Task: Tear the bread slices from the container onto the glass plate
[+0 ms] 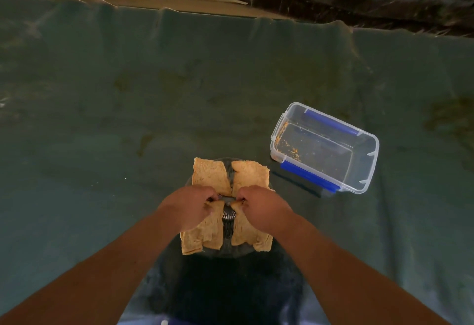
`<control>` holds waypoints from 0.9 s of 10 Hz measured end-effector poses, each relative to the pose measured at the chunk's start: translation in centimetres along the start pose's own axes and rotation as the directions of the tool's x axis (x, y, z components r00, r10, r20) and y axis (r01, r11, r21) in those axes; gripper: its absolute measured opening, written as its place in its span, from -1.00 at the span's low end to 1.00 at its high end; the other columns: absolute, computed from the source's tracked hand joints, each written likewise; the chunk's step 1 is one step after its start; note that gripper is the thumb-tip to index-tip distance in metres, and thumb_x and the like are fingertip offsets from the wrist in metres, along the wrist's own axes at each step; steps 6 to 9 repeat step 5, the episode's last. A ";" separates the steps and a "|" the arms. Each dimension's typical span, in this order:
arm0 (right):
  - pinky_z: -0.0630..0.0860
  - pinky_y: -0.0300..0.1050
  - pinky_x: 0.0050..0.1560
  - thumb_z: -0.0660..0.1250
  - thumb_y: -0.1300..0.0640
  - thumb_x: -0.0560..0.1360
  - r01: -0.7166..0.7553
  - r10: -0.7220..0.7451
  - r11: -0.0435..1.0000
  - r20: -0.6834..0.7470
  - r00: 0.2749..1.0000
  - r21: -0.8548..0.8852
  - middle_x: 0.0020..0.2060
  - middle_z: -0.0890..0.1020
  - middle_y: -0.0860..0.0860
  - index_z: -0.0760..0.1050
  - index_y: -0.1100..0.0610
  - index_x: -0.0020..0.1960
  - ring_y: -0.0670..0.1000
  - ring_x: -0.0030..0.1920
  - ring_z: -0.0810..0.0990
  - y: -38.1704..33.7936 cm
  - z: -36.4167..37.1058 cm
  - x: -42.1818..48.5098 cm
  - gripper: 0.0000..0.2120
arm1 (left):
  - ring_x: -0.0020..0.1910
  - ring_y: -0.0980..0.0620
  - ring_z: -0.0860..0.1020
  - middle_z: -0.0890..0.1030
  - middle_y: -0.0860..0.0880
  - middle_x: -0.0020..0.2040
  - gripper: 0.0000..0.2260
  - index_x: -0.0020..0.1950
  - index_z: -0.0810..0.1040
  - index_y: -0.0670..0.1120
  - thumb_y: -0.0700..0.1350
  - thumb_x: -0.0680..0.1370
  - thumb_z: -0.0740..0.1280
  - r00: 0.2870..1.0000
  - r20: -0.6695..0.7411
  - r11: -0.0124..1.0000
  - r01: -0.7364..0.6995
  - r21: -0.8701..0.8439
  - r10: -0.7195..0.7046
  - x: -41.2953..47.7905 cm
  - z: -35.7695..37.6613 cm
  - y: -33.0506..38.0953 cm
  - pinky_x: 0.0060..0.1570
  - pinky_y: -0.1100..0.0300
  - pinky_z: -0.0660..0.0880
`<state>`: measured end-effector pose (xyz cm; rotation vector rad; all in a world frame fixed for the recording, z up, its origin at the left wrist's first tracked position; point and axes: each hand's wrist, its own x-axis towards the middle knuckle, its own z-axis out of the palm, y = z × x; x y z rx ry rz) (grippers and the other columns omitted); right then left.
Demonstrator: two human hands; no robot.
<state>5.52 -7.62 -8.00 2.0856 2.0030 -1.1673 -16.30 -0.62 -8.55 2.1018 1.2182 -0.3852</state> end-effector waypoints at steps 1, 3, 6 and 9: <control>0.58 0.07 -0.07 0.23 0.15 0.60 0.039 -0.057 0.984 -0.100 0.993 -0.174 0.02 0.56 0.02 0.51 0.01 0.25 0.08 0.00 0.53 0.0 1.0 -0.3 -0.76 | 0.09 -0.02 0.59 0.61 0.05 0.13 -0.73 0.27 0.57 0.11 0.09 0.58 0.34 0.993 -0.093 0.984 -0.049 0.173 0.066 -0.4 0.6 0.2 -0.05 0.06 0.56; 0.54 0.11 0.06 0.37 0.13 0.51 0.032 -0.149 0.930 -0.296 0.944 -0.367 -0.01 0.55 0.07 0.48 0.08 0.14 0.13 0.00 0.49 0.0 2.9 -1.4 -0.79 | 0.03 -0.10 0.55 0.61 -0.03 0.05 -0.64 0.12 0.61 -0.01 0.17 0.45 0.37 0.946 -0.224 0.880 -0.110 0.462 0.236 -1.4 2.1 1.6 -0.04 -0.05 0.57; 0.47 0.18 0.26 0.21 0.03 0.57 -0.006 -0.094 0.944 -0.286 0.954 -0.331 0.20 0.50 0.11 0.39 0.08 0.34 0.18 0.20 0.45 -0.4 3.2 -2.2 -0.64 | 0.24 -0.09 0.49 0.54 -0.02 0.27 -0.54 0.27 0.54 0.04 0.21 0.44 0.31 0.959 -0.204 0.911 -0.104 0.398 0.198 -1.5 2.3 1.7 0.17 -0.07 0.52; 0.47 0.18 0.26 0.21 0.03 0.57 -0.006 -0.094 0.944 -0.286 0.954 -0.331 0.20 0.50 0.11 0.39 0.08 0.34 0.18 0.20 0.45 -0.4 3.2 -2.2 -0.64 | 0.24 -0.09 0.49 0.54 -0.02 0.27 -0.54 0.27 0.54 0.04 0.21 0.44 0.31 0.959 -0.204 0.911 -0.104 0.398 0.198 -1.5 2.3 1.7 0.17 -0.07 0.52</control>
